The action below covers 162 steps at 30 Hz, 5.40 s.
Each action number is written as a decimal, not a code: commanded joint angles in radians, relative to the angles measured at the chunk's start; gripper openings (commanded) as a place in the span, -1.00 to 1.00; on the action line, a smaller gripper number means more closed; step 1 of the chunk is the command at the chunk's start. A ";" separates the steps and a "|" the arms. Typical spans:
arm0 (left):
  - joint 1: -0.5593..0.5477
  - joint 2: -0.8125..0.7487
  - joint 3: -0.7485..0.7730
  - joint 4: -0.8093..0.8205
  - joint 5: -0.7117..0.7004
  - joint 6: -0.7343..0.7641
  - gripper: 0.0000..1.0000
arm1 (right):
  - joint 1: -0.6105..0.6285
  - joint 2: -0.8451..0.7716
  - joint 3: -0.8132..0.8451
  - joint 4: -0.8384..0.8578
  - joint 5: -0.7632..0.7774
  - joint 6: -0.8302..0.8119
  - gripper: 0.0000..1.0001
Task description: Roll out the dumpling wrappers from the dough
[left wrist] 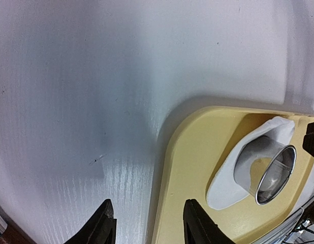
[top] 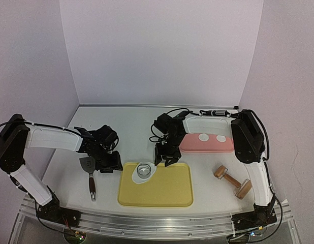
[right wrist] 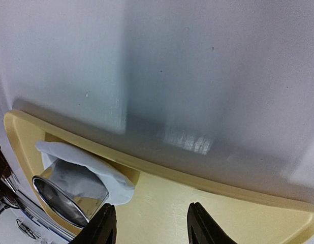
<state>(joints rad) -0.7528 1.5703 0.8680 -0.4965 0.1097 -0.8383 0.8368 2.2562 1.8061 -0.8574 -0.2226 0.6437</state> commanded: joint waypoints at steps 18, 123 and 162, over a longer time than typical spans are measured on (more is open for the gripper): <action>0.004 0.158 0.048 0.072 0.037 0.071 -0.34 | 0.030 0.107 0.093 0.022 -0.044 -0.008 -0.13; -0.168 0.373 0.454 -0.205 -0.096 0.183 -1.00 | 0.028 -0.121 -0.225 0.185 -0.147 0.174 -1.00; -0.168 0.257 0.459 -0.162 -0.098 0.184 -0.07 | 0.035 -0.213 -0.263 0.371 -0.194 0.291 -1.00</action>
<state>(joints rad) -0.9230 1.9114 1.3083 -0.6716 0.0471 -0.6518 0.8619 2.0296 1.5063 -0.5243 -0.3836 0.9154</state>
